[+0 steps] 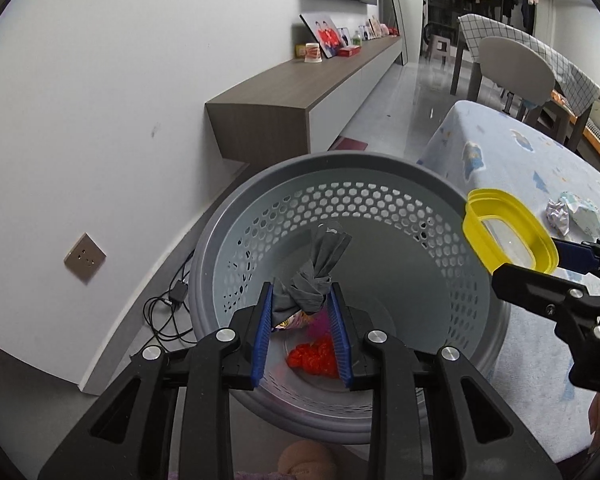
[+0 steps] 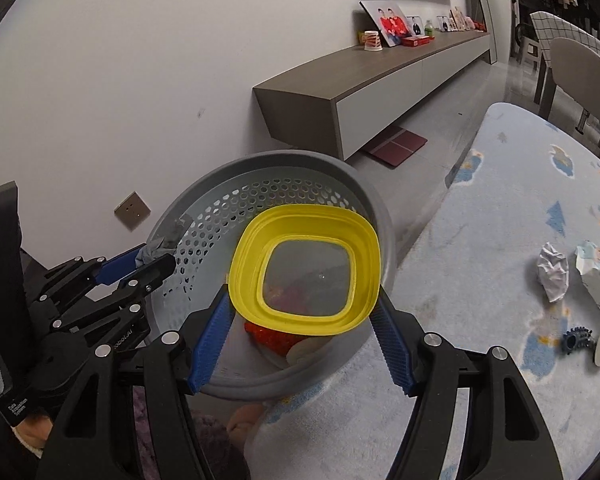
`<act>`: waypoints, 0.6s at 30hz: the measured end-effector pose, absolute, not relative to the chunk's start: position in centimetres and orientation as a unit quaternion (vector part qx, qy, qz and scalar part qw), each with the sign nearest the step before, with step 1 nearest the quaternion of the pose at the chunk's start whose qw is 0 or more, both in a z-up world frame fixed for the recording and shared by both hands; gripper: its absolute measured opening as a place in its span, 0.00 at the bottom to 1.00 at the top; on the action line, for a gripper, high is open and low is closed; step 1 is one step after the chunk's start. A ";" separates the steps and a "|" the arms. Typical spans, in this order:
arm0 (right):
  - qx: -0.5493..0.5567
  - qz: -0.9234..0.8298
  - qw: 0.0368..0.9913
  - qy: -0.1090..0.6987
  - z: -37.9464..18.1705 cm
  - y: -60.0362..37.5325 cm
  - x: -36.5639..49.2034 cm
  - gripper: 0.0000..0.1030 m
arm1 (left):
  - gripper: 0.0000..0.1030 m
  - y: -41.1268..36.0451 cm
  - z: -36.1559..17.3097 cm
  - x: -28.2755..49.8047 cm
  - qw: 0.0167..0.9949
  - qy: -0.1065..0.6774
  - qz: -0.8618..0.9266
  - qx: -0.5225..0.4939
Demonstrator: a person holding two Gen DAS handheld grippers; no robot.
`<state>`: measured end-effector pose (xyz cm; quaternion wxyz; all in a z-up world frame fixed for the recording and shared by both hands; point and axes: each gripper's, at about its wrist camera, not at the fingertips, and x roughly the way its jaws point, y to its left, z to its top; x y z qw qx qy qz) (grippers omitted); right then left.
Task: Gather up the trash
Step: 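Carry the cloth and lid over the basket and open both grippers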
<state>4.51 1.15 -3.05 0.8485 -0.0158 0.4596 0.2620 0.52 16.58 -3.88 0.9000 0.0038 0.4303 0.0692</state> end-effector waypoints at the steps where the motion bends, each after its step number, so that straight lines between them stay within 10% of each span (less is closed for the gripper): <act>1: -0.016 0.263 0.848 0.460 -3.2 1.3 4.7 0.64 | 0.28 16.7 -4.0 0.5 0.899 0.433 0.069 0.002; 18: -0.005 0.254 0.851 0.460 -3.9 1.3 4.8 0.70 | 0.53 18.2 -4.3 0.2 0.898 0.430 0.092 -0.011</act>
